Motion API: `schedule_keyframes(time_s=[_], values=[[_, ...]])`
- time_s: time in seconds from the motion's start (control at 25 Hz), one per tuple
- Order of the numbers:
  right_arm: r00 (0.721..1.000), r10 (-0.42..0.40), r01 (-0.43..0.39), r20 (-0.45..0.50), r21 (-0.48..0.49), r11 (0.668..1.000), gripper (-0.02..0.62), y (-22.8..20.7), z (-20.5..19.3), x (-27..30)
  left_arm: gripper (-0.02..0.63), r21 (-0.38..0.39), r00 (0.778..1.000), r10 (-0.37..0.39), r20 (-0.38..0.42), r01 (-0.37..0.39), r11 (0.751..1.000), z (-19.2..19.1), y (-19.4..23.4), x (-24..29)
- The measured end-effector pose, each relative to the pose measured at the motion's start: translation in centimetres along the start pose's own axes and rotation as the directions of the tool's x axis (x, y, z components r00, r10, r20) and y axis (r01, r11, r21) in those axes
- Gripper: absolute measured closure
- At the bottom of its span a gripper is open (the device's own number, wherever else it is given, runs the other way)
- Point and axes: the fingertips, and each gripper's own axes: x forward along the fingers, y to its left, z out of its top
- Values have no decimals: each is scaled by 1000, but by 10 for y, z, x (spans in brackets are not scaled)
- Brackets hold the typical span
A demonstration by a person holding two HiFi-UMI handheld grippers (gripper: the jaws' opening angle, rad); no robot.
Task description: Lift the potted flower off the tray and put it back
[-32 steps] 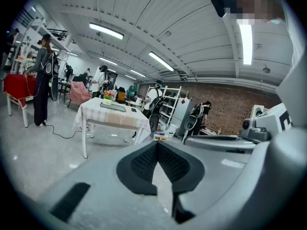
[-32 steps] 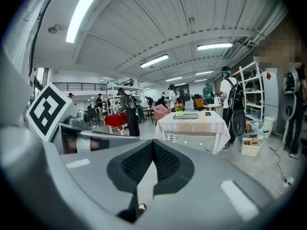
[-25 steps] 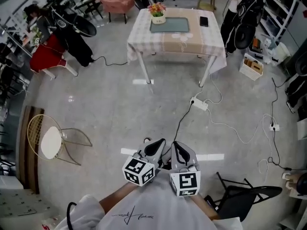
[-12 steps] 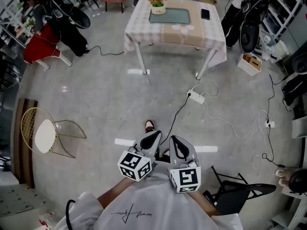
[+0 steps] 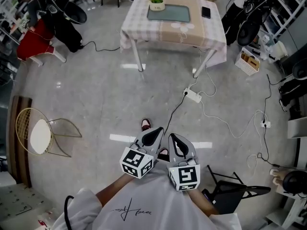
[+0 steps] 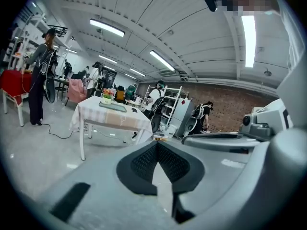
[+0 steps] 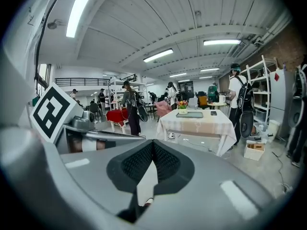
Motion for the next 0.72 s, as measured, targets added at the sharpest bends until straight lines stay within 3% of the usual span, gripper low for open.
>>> schedule_keyframes(time_s=[0.32, 0.72], values=[[998, -41, 41, -39, 15, 999, 592, -27, 13, 42, 606, -66, 999, -4, 46, 7, 998, 35, 37, 20], [996, -57, 57, -65, 7, 998, 592, -35, 40, 110, 606, -85, 998, -12, 67, 18, 996, 76, 94, 43]])
